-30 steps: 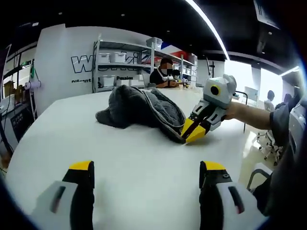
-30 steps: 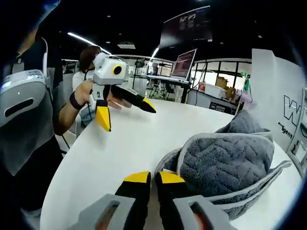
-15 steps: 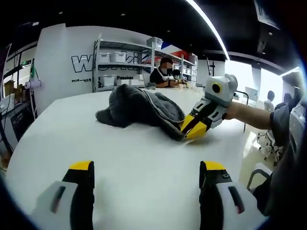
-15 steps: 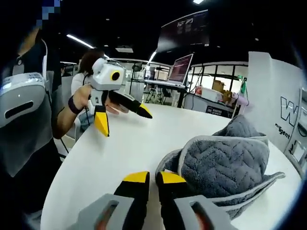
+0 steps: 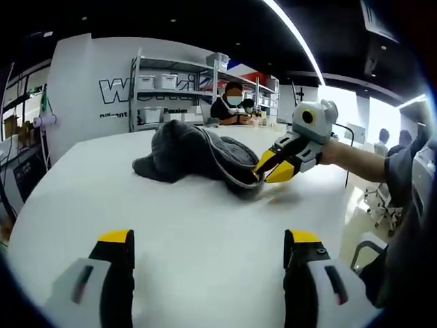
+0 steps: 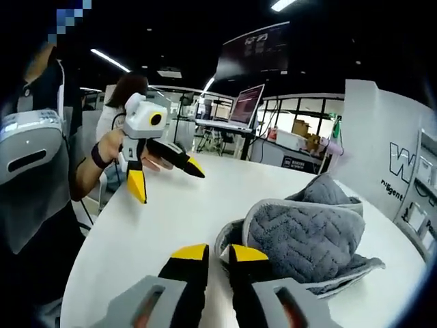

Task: Fold the towel on the table until its edges align and the towel forms a compact rectangular stack.

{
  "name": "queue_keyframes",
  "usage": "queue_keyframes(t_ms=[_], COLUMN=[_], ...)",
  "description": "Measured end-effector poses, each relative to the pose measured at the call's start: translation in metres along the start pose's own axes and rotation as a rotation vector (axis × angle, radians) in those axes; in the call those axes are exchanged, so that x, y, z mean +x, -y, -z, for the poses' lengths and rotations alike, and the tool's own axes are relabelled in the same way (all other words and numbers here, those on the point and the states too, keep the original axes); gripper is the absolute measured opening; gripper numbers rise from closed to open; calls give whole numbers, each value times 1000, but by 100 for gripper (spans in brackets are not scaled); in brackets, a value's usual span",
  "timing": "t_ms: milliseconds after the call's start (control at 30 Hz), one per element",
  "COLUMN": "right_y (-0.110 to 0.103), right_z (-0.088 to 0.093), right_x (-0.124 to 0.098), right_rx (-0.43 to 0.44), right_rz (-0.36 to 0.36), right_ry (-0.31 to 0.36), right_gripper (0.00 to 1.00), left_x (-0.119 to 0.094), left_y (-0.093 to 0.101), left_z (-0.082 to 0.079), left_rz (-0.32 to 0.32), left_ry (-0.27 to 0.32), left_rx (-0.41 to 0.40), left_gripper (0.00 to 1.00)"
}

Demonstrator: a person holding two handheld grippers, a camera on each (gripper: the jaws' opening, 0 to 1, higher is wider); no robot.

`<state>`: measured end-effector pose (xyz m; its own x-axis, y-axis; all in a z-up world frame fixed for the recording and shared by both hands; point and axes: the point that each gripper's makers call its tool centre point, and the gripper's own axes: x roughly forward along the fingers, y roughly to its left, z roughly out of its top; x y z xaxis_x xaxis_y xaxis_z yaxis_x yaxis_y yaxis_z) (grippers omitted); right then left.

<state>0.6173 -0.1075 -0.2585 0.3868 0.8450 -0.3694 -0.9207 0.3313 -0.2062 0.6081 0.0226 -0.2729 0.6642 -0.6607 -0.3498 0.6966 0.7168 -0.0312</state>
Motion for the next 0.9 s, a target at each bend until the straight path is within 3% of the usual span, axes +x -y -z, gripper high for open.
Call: queue_keyframes(t_ms=[333,467,667,900], right_y=[8,18,25,28], right_z=[-10,-14,-21,-24], right_x=[-1,1,5,14], right_rx=[-20,12,31,55], right_rz=[50,113,201,251], right_ry=[18,10,5,-17], right_gripper=[13,15,17,19], left_x=[13,27,42,56], left_y=[15,19,31,38], left_z=[1,-10,-18,-36], left_rz=[50,41,75,73], left_ry=[4,63,90,167], left_rx=[-25,-39,-36,-53], left_gripper=[90,88,81,70])
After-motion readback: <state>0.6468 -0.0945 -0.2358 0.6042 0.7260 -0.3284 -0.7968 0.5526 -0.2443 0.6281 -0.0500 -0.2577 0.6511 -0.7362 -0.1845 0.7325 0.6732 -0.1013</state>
